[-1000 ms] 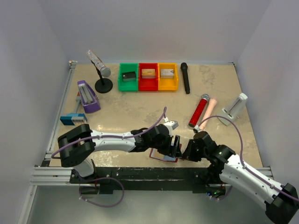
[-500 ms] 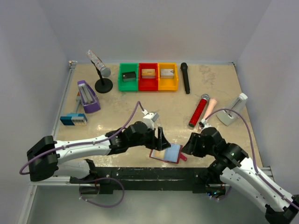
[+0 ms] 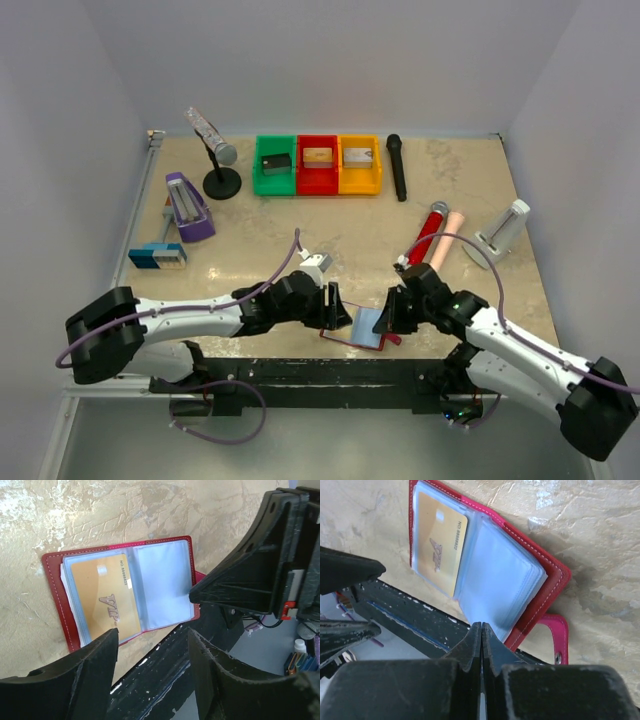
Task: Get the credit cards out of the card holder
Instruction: Remove the credit card from the card holder.
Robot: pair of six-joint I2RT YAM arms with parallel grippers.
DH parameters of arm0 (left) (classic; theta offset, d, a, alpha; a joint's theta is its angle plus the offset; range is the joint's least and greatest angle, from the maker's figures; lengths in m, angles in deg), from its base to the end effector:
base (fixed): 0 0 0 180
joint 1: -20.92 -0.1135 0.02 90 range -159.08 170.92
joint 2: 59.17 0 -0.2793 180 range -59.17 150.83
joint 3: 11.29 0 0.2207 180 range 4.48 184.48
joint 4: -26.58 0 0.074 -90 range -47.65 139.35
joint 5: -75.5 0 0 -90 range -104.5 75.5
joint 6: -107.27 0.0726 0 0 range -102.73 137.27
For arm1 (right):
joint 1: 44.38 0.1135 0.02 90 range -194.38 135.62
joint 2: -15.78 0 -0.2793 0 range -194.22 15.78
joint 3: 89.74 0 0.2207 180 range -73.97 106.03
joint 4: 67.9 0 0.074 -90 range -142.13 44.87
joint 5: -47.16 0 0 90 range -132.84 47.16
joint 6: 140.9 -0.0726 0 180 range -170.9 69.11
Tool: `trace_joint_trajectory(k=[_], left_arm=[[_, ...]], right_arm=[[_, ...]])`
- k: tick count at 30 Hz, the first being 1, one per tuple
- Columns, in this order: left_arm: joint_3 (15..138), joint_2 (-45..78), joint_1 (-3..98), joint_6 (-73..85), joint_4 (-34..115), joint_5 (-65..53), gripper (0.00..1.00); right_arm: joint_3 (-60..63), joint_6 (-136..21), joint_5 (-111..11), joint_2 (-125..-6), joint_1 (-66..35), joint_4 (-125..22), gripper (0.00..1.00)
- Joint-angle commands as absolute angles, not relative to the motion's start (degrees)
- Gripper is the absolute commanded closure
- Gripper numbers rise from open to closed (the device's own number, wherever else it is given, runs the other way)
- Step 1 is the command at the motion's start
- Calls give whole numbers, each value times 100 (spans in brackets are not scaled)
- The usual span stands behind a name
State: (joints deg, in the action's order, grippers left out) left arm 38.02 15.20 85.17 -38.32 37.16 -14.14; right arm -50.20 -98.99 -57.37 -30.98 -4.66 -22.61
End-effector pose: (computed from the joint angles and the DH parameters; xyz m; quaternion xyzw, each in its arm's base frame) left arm 0.1142 -0.2378 0.2036 0.0686 0.8869 -0.3967 0.2265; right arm 0.0925 0.1006 0.1748 0.0280 0.9398 0.3073 0.1466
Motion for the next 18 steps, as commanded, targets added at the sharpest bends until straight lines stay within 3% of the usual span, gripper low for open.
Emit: trace_joint_trajectory(k=[1,18], left_arm=[[3735,1623,8499,-3951,3268,-1327,39],[3340,1703,8499,-4214,3119,-1327,48]], right_arm=[[-4980,-9748,-5972,-3588,-474,-3006,100],[-4769,-9511,-5805,-5180,-465,-3481,100]])
